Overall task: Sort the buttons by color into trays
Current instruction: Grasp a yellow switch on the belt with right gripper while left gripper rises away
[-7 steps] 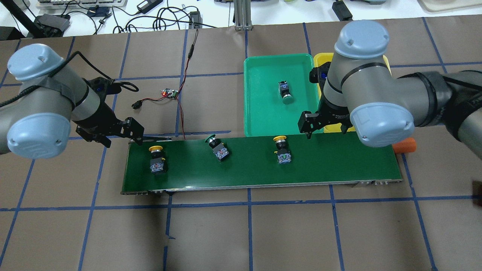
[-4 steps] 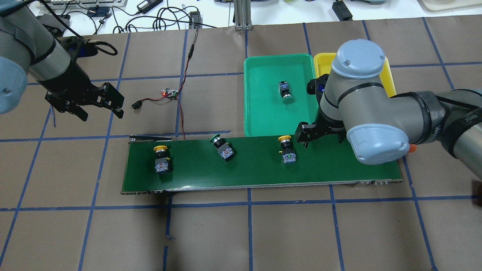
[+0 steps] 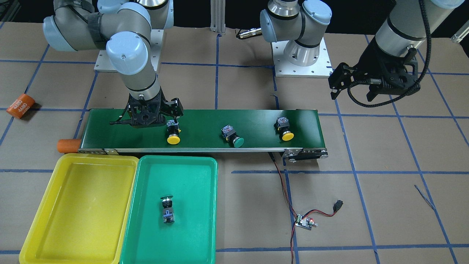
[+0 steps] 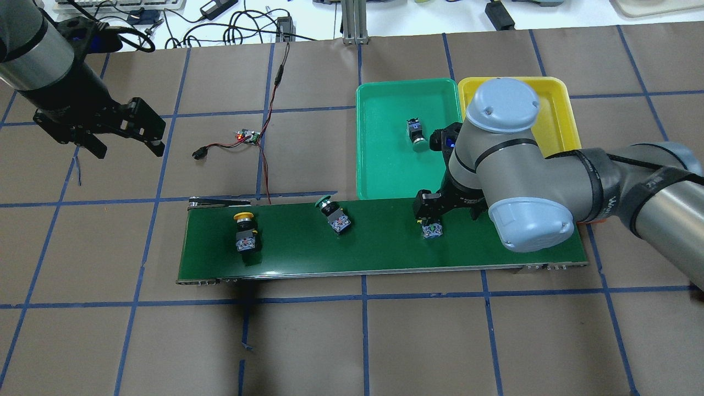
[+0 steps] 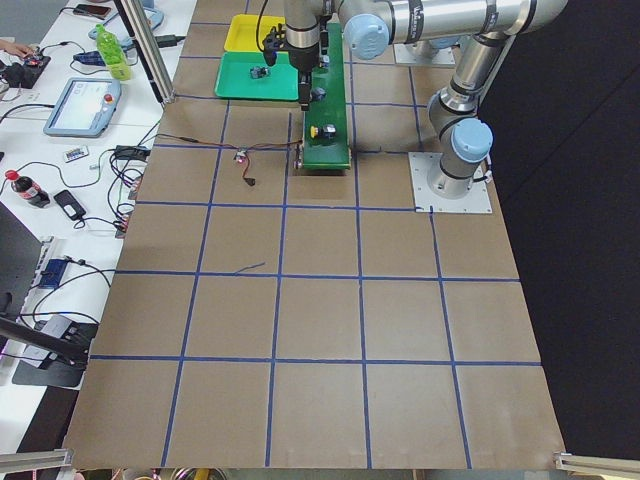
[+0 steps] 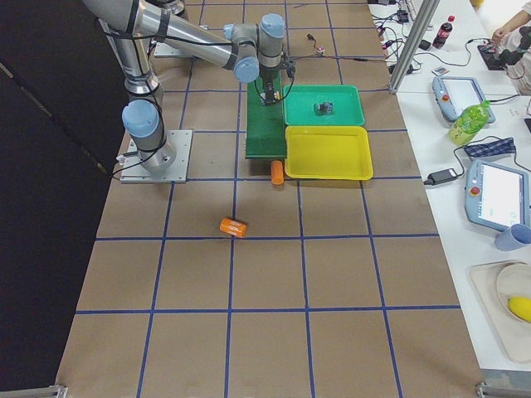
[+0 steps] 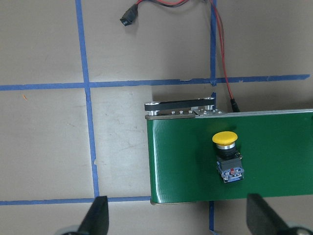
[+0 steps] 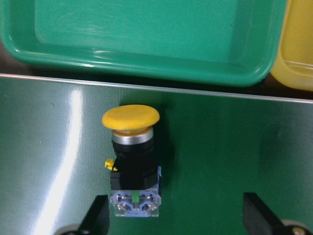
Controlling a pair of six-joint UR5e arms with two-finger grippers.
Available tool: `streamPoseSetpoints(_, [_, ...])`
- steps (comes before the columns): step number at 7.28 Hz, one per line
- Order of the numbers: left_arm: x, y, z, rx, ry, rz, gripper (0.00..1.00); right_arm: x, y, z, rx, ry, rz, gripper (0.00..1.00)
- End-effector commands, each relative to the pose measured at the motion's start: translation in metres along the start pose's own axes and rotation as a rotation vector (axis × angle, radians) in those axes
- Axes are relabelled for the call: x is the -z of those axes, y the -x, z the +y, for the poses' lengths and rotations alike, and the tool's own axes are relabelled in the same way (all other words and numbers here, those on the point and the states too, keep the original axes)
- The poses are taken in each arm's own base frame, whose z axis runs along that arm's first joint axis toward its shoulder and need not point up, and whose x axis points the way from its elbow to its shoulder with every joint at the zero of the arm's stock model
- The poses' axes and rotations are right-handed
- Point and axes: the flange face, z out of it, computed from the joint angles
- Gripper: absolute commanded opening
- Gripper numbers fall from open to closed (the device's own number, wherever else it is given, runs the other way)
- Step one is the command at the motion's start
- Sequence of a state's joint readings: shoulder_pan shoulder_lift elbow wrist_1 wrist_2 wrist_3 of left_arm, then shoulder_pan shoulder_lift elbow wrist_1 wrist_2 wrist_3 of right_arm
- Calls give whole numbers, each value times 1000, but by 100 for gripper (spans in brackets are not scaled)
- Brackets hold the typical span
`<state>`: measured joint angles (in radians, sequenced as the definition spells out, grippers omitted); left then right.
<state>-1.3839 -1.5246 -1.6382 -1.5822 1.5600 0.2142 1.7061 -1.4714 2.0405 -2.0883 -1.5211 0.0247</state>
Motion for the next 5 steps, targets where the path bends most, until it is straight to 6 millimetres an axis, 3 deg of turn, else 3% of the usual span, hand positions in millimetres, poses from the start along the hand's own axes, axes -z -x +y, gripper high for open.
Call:
streamPoseSetpoints(1, [2,-53,10,-5,-12,-11,100,-22,0,-3,0,5,1,84])
streamPoseSetpoints(3, [-8,-67,8,-23,-15,-3,100,-25,-2,-3,1,13,10,49])
streamPoseSetpoints(4, [-19,-66,8,-23,6,-4,100,-24,-2,-4,1,11,12,21])
streamPoseSetpoints(5, [-22,-66,16,-23,11,-10,100,-24,-3,-3,-4,12,7,0])
